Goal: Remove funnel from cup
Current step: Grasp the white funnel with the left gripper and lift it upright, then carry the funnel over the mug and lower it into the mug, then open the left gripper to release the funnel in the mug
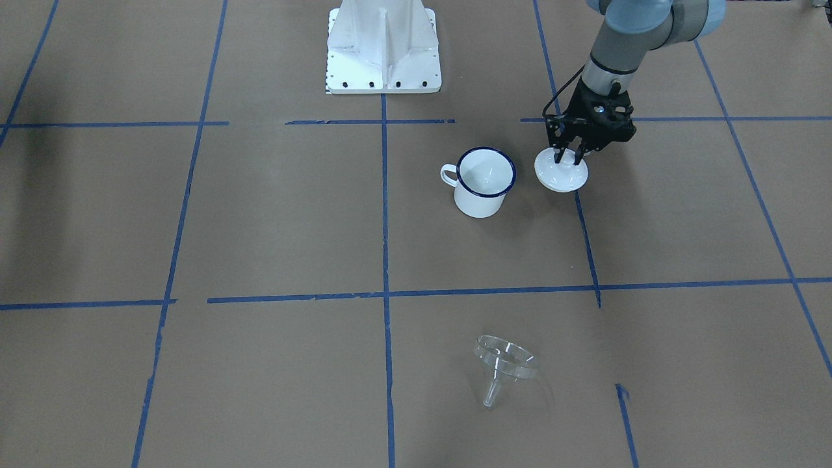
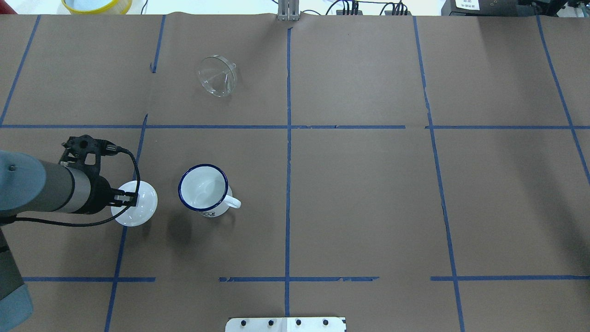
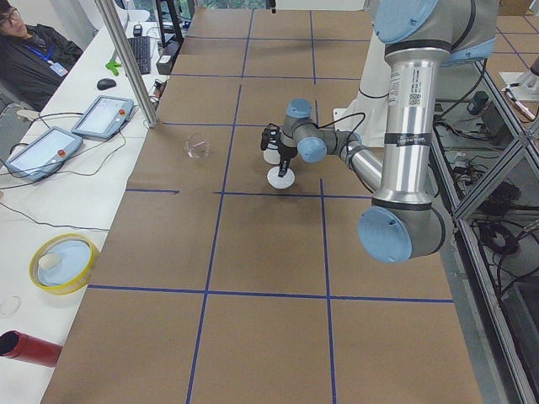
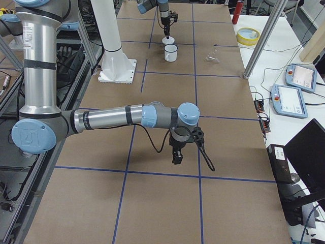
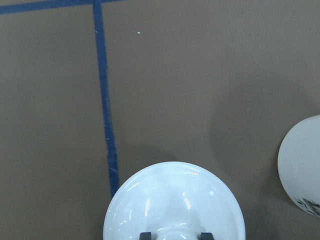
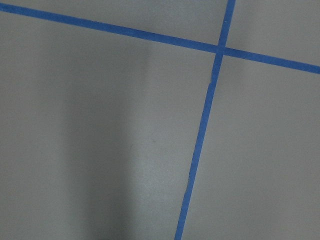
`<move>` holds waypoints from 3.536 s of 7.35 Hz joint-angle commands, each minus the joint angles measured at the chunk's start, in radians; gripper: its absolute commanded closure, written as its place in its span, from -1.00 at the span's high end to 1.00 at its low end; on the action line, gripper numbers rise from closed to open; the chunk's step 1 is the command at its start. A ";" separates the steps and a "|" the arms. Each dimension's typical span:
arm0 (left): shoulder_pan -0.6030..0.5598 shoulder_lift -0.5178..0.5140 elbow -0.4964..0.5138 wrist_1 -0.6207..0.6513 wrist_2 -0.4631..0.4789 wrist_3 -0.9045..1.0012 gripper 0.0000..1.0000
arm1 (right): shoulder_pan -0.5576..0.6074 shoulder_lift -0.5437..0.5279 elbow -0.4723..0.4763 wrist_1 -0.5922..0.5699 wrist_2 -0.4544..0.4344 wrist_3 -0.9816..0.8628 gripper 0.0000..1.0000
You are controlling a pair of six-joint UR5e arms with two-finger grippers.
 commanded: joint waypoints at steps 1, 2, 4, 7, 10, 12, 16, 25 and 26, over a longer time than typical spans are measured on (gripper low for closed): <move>-0.041 -0.018 -0.096 0.072 -0.037 0.000 -1.00 | 0.000 0.000 0.000 0.000 0.000 0.000 1.00; -0.047 -0.111 -0.093 0.155 -0.040 -0.014 -1.00 | 0.000 0.000 0.000 0.000 0.000 0.000 1.00; -0.041 -0.312 -0.075 0.366 -0.066 -0.058 -1.00 | 0.000 0.001 0.000 0.000 0.000 0.000 1.00; -0.027 -0.499 0.090 0.444 -0.066 -0.135 -1.00 | 0.000 0.000 0.000 0.000 0.000 0.000 1.00; -0.024 -0.500 0.123 0.441 -0.066 -0.135 -1.00 | 0.000 0.000 0.000 0.000 0.000 0.000 1.00; -0.021 -0.495 0.117 0.441 -0.068 -0.135 -1.00 | 0.000 0.000 -0.001 0.000 0.000 0.001 1.00; 0.016 -0.491 0.117 0.441 -0.068 -0.137 -1.00 | 0.000 0.000 0.000 0.000 0.000 0.000 1.00; 0.016 -0.487 0.124 0.441 -0.063 -0.137 -0.45 | 0.000 0.001 -0.001 0.000 0.000 0.000 1.00; 0.016 -0.487 0.124 0.441 -0.063 -0.137 0.25 | 0.000 0.000 0.000 0.000 0.000 0.000 1.00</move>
